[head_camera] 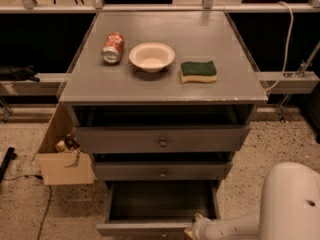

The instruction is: Open bottom drawer

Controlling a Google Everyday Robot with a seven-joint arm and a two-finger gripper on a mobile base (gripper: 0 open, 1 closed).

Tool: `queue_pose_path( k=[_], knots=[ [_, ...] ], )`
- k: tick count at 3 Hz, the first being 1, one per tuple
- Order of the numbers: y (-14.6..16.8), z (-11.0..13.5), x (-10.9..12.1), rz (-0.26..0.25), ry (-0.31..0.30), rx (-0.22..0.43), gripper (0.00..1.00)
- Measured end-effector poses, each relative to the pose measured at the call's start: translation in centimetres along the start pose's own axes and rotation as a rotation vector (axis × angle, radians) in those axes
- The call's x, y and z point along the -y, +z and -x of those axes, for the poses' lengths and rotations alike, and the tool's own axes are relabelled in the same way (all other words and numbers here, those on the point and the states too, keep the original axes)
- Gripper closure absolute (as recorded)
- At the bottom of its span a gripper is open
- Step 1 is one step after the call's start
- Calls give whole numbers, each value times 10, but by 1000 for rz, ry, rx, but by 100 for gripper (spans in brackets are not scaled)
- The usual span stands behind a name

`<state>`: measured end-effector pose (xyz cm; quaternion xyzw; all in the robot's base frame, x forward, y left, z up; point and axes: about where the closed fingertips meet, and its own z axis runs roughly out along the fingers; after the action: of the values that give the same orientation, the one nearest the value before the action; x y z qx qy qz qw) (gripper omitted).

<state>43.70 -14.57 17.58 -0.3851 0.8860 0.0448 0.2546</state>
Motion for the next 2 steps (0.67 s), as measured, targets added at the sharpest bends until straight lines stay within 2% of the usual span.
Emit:
queue_pose_path(
  k=[1,2],
  knots=[
    [-18,-22,-22,-3,24,-9,100],
    [-28,-27,-29,-4,34,-13,100]
  ],
)
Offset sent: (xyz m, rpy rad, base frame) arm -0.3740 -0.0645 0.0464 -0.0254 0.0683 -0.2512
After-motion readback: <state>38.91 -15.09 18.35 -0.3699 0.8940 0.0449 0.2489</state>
